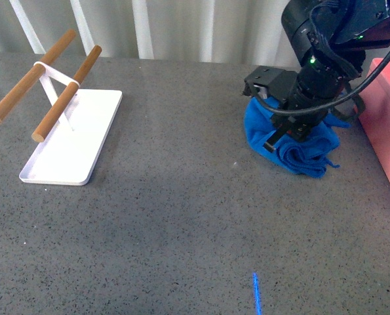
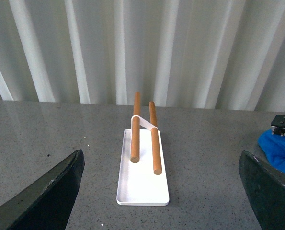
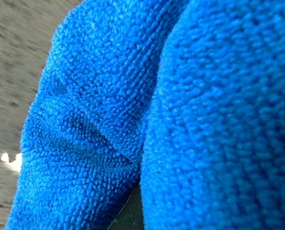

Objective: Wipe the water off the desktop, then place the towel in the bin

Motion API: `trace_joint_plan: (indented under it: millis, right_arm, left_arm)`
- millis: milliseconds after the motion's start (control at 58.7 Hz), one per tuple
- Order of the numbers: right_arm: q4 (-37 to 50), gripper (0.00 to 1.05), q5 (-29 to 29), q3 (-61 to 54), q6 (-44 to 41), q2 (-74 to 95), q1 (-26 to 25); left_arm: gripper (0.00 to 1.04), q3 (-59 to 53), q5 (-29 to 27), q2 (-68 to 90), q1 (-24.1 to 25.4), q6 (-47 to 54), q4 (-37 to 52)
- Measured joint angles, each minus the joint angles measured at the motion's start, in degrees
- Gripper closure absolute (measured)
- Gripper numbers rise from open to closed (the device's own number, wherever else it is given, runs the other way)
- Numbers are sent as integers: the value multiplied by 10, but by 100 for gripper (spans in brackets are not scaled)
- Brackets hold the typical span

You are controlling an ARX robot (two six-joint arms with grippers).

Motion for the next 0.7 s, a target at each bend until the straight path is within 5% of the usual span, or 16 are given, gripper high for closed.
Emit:
trace_joint_plan:
  millis: [290, 699]
  right_arm:
    - [24, 101, -65, -91, 1, -52, 44]
    - [35, 101, -99, -228, -21, -190, 2]
  left_arm:
    - [7, 0, 0, 0, 0, 0, 0]
    - [7, 0, 0, 0, 0, 0, 0]
